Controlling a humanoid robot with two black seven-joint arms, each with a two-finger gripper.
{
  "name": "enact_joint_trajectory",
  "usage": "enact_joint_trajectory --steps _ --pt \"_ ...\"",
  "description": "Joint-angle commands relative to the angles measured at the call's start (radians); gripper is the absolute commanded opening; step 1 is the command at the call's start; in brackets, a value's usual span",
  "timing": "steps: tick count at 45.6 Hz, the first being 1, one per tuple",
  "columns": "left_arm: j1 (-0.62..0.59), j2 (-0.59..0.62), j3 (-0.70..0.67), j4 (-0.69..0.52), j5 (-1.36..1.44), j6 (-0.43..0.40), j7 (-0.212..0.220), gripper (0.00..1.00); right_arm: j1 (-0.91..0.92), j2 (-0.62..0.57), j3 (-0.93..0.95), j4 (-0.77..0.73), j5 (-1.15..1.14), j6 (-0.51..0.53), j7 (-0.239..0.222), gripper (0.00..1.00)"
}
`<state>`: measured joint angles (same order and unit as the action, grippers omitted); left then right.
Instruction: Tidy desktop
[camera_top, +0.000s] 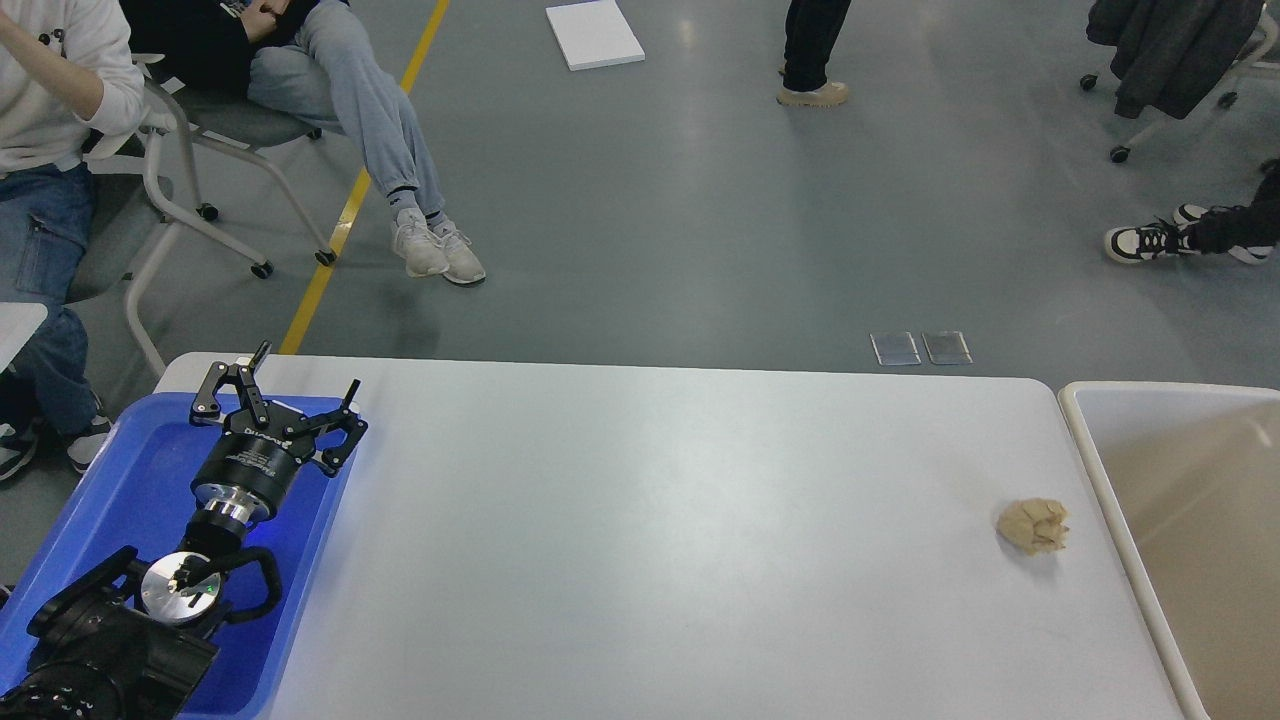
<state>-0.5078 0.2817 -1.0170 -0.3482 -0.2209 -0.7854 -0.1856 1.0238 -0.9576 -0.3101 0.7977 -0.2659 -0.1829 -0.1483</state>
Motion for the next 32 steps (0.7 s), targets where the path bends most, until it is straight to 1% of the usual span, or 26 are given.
enact_joint_trajectory --steps 1,3,7,9,11,14,19,24,31,32 --pt "0.000 0.000 0.000 0.000 0.000 0.000 0.000 1.00 0.212 -0.158 -0.105 0.411 -0.114 0.006 -0.097 1.00" --pt "0.000 -0.001 0.000 0.000 0.000 0.000 0.000 1.00 0.281 -0.161 -0.159 0.465 -0.128 0.008 -0.147 1.00" --pt "0.000 -0.001 0.000 0.000 0.000 0.000 0.000 1.00 0.406 -0.145 -0.276 0.512 -0.125 0.006 -0.270 1.00" --pt "0.000 -0.001 0.000 0.000 0.000 0.000 0.000 1.00 0.453 -0.129 -0.313 0.528 -0.122 0.006 -0.304 1.00" --pt "0.000 -0.001 0.000 0.000 0.000 0.000 0.000 1.00 0.487 -0.106 -0.336 0.549 -0.121 0.008 -0.324 1.00" --pt "0.000 -0.001 0.000 0.000 0.000 0.000 0.000 1.00 0.528 -0.087 -0.368 0.578 -0.124 0.023 -0.336 1.00" --pt "0.000 0.000 0.000 0.000 0.000 0.000 0.000 1.00 0.625 -0.038 -0.415 0.635 -0.125 0.131 -0.344 1.00" --pt "0.000 -0.001 0.000 0.000 0.000 0.000 0.000 1.00 0.719 0.035 -0.466 0.673 -0.130 0.180 -0.346 1.00" --pt "0.000 -0.001 0.000 0.000 0.000 0.000 0.000 1.00 0.909 0.256 -0.648 0.719 -0.119 0.209 -0.344 1.00" --pt "0.000 -0.001 0.000 0.000 0.000 0.000 0.000 1.00 0.949 0.314 -0.694 0.724 -0.118 0.232 -0.343 1.00"
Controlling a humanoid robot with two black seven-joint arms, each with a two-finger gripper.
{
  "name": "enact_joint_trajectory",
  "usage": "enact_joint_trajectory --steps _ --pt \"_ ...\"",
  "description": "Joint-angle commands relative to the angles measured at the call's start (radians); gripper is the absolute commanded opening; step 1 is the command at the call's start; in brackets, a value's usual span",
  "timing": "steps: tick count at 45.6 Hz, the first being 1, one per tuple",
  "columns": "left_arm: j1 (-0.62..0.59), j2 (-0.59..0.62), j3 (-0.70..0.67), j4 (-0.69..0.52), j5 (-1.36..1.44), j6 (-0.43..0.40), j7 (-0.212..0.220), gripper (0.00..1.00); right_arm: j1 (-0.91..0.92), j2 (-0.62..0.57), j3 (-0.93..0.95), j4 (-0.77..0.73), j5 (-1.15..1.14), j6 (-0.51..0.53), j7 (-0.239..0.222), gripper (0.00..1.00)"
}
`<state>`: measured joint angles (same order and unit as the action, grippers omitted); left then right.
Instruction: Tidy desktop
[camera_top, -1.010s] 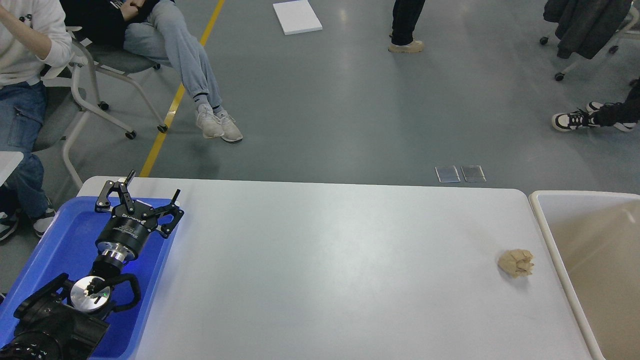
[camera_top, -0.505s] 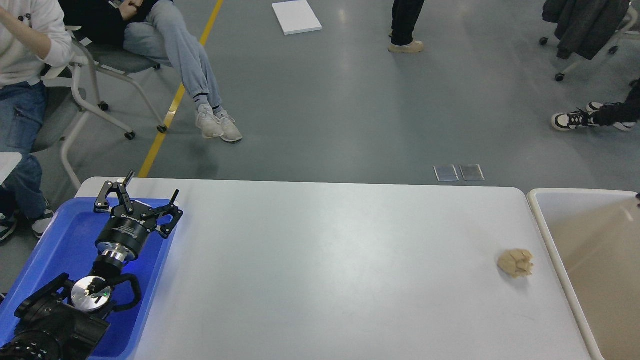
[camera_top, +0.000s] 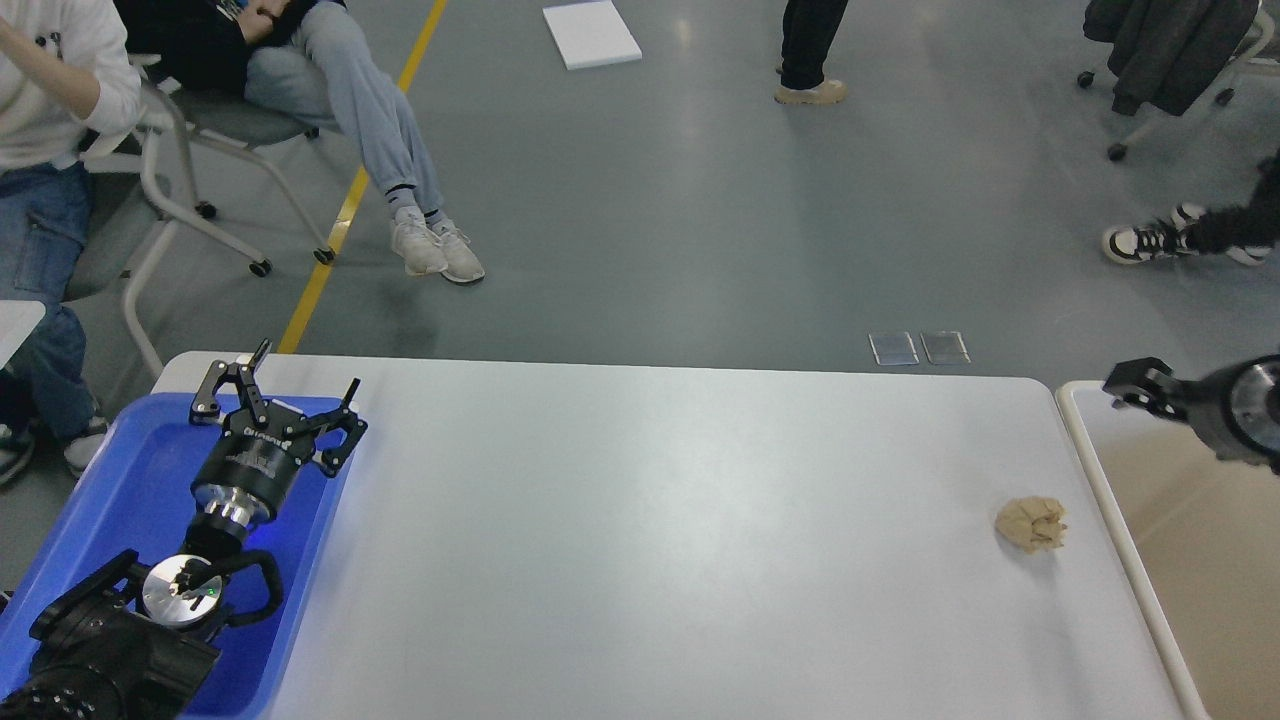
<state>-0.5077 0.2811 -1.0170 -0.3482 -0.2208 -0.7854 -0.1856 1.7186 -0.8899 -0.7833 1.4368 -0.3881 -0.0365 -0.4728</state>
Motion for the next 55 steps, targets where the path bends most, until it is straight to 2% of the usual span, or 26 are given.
enact_joint_trajectory --steps 1,7,13,16,25,29,37,43,51,55 --pt "0.000 0.001 0.000 0.000 0.000 0.000 0.000 1.00 0.268 0.268 -0.237 0.085 0.006 0.101 -0.017 1.00" --pt "0.000 0.000 0.000 0.000 0.000 0.000 0.000 1.00 0.297 0.304 -0.240 0.079 0.049 0.161 -0.012 1.00" --pt "0.000 0.000 0.000 0.000 0.000 0.000 0.000 1.00 0.406 0.338 -0.246 0.080 0.101 0.217 -0.012 1.00" --pt "0.000 0.000 0.000 -0.002 0.000 0.000 0.000 1.00 0.455 0.354 -0.278 0.080 0.132 0.314 -0.012 1.00" --pt "0.000 0.000 0.000 0.000 0.000 0.000 0.000 1.00 0.549 0.371 -0.310 0.080 0.222 0.703 -0.010 1.00" --pt "0.000 0.000 0.000 0.000 0.000 0.000 0.000 1.00 0.582 0.371 -0.306 0.080 0.255 0.819 -0.006 1.00" --pt "0.000 0.000 0.000 0.000 0.000 0.000 0.000 1.00 0.613 0.373 -0.310 0.085 0.445 0.822 0.016 1.00" --pt "0.000 0.001 0.000 0.000 0.000 0.000 0.000 1.00 0.613 0.401 -0.310 0.085 0.497 0.822 0.022 1.00" --pt "0.000 0.001 0.000 0.000 0.000 0.000 0.000 1.00 0.613 0.408 -0.304 0.082 0.491 0.822 0.128 1.00" --pt "0.000 0.001 0.000 0.000 0.000 0.000 0.000 1.00 0.615 0.410 -0.309 0.076 0.483 0.822 0.157 1.00"
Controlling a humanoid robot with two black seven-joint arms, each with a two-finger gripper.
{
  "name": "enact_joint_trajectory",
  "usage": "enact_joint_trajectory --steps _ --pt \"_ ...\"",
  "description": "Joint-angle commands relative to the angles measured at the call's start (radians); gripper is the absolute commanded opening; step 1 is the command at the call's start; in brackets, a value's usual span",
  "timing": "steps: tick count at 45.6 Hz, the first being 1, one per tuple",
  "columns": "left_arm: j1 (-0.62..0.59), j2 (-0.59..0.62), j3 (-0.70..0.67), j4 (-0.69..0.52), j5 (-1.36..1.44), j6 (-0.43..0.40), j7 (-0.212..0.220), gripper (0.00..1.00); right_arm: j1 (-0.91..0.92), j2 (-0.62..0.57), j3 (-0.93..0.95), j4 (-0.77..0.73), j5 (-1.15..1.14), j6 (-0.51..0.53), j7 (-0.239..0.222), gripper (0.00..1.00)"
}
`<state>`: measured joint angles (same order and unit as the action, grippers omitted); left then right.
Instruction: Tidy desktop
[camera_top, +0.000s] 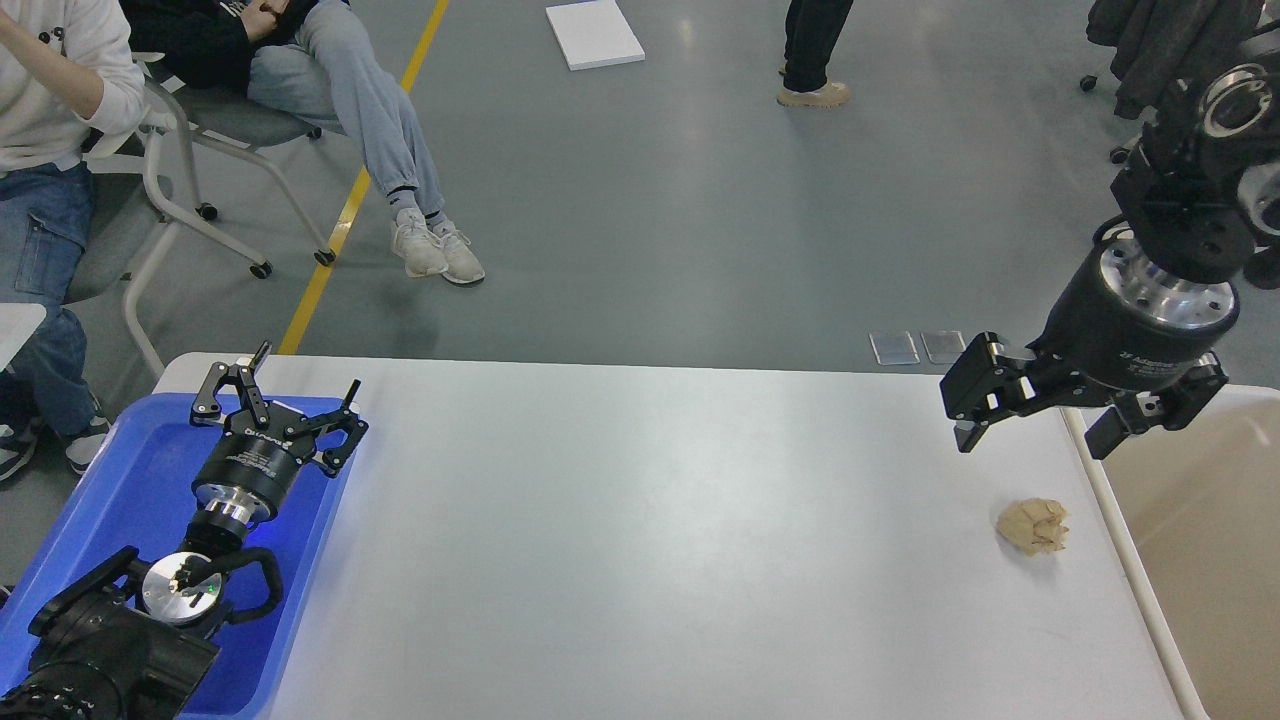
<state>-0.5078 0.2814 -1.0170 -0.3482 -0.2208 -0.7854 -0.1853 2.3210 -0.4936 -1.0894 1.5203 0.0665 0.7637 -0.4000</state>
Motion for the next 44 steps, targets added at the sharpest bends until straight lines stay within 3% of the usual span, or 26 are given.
enact_joint_trajectory --steps 1,44 --pt "0.000 -0.001 0.000 0.000 0.000 0.000 0.000 1.00 0.012 0.013 -0.006 -0.011 0.029 0.022 0.084 1.00" --pt "0.000 0.001 0.000 0.000 0.000 0.000 0.000 1.00 0.043 0.073 -0.119 -0.043 -0.024 0.022 0.083 1.00"
